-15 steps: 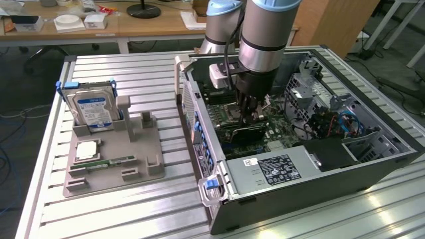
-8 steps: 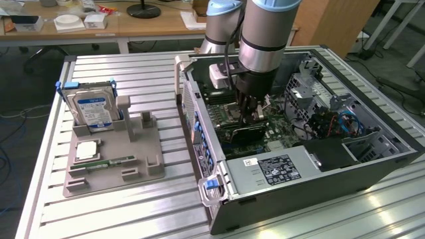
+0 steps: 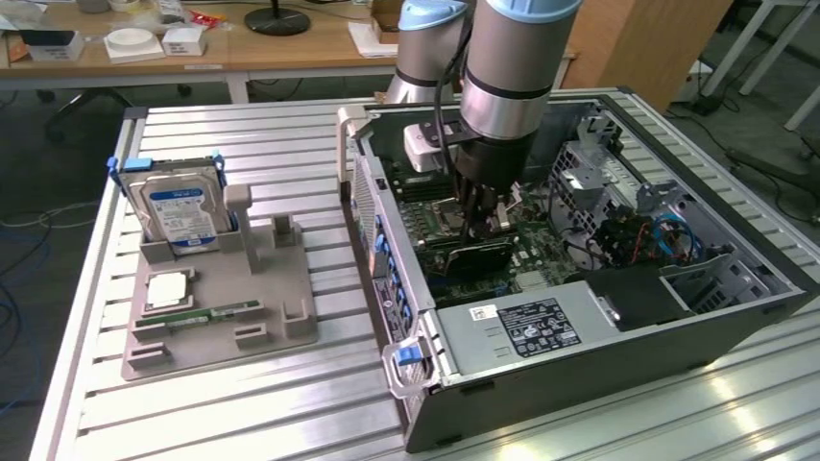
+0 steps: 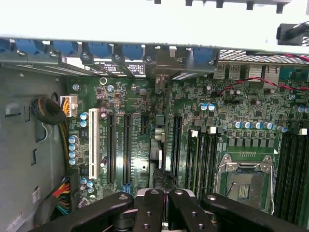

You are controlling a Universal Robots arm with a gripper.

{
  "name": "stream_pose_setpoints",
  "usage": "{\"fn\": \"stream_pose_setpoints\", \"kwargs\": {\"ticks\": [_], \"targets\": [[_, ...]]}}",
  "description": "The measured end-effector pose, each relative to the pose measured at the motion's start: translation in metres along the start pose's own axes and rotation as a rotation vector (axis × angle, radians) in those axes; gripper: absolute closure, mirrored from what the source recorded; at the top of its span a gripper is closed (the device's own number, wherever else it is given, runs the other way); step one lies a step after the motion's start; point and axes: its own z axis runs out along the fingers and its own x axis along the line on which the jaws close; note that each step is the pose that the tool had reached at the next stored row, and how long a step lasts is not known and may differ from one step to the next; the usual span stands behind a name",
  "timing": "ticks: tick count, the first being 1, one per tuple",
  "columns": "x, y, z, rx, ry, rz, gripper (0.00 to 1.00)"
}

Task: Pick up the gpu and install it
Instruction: 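Press down on the gpu until it lock into place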

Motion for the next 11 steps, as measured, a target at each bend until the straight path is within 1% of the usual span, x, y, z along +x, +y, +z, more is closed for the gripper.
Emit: {"fn": "stream_pose_setpoints", "kwargs": {"ticks": [7,8,9,11], "targets": [[0.0000,0.0000,0.0000,-0.0004,0.0000,0.000,0.90],[0.0000,-0.0002,0.0000,-0.0032,-0.0001,0.000,0.90],[0.0000,-0.0002,0.0000,-0.0095,-0.0002,0.000,0.90],[0.0000,-0.0001,0.0000,-0.0325,-0.0006,0.001,0.90]]}}
